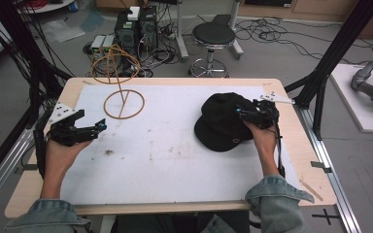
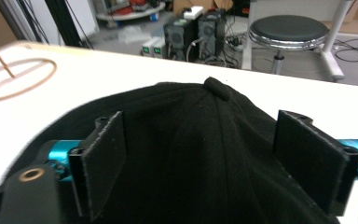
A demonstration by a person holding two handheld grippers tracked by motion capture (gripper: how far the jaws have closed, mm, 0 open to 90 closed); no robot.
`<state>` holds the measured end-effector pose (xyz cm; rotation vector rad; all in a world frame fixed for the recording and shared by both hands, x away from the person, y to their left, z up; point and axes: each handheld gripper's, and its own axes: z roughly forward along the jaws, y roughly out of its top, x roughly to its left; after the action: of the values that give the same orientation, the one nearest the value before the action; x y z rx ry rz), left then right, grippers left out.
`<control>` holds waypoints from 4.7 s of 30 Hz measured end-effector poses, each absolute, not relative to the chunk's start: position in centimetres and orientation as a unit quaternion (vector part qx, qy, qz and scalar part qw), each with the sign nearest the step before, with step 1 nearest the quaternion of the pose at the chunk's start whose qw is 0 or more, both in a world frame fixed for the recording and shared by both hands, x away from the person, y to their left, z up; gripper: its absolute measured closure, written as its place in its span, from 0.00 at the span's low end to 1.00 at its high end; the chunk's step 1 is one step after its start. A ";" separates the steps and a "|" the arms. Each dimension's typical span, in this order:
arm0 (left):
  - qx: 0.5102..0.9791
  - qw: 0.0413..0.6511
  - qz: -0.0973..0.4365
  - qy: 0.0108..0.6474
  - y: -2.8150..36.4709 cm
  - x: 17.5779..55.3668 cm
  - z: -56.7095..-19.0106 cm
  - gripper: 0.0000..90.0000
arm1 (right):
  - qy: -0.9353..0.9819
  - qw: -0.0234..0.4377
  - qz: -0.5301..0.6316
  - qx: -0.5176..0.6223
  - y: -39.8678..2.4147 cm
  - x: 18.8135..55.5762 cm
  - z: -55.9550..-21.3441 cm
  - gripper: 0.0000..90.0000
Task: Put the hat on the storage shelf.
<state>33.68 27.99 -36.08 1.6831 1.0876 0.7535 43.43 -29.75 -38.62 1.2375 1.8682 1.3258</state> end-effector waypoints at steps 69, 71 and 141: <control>0.668 0.491 0.317 0.460 29.8 33.5 -35.5 0.17 | 0.692 0.317 0.549 0.345 -22.7 41.5 -26.9 0.93; 0.669 0.491 0.317 0.460 29.8 33.4 -35.5 0.17 | 0.689 0.313 0.559 0.339 -22.4 41.4 -26.3 0.93; 0.647 0.513 0.315 0.468 31.8 32.5 -35.1 0.17 | 0.619 0.123 0.746 0.211 -8.1 49.6 -20.4 0.93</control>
<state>32.45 31.80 -35.13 1.5565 1.1242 0.7573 49.62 -8.12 -20.38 0.6153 1.8058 2.1775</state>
